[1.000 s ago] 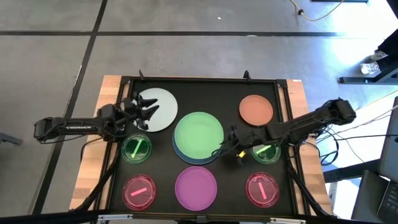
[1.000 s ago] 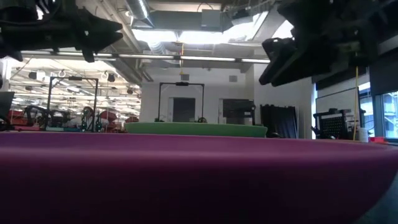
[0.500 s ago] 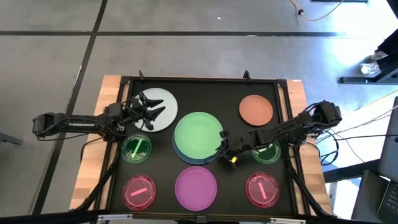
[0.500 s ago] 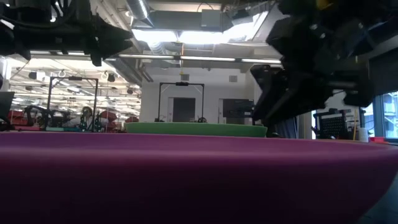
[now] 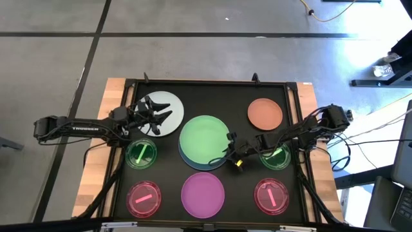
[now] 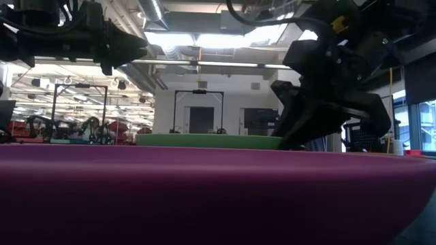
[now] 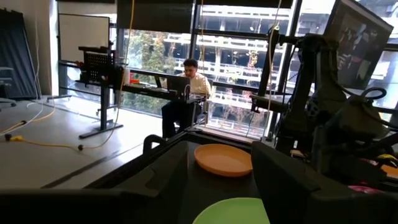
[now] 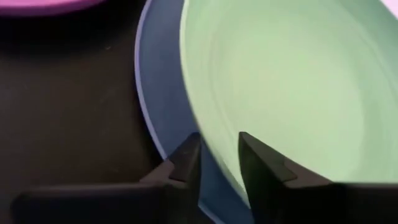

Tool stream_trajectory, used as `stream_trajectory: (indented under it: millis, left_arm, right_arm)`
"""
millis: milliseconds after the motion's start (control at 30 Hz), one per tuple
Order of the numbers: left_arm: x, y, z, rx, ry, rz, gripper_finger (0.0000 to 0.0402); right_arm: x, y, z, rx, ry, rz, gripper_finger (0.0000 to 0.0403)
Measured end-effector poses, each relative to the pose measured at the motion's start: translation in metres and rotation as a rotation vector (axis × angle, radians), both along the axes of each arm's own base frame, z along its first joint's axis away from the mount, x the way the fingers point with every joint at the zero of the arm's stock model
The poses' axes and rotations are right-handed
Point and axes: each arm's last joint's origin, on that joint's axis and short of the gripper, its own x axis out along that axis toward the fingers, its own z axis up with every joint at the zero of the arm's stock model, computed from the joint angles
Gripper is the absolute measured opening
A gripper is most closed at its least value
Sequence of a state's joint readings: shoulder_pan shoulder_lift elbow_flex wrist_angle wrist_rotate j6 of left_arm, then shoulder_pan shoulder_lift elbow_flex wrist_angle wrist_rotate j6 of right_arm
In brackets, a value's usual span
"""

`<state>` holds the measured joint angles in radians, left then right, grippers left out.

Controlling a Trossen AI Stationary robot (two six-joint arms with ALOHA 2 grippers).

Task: Stack plastic plates
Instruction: Remove the green plate from the blue plate

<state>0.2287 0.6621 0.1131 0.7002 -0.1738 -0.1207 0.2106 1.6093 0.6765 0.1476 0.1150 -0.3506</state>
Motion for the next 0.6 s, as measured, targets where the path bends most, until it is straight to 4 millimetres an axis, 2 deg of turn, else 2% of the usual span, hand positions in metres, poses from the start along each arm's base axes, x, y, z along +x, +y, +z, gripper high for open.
stream_trajectory:
  millis: [167, 467, 600]
  left_arm:
    - [0.000, 0.000, 0.000, 0.000, 0.000, 0.000, 0.0169]
    - [0.000, 0.000, 0.000, 0.000, 0.001, 0.000, 0.0169]
    - [0.000, 0.000, 0.000, 0.000, 0.001, 0.001, 0.0169]
  right_arm:
    - [-0.001, -0.001, -0.001, -0.050, 0.017, 0.010, 0.0009]
    - [-0.007, -0.007, 0.020, -0.159, -0.047, -0.037, 0.0004]
    - [-0.010, -0.018, 0.034, -0.174, -0.079, -0.057, 0.0002]
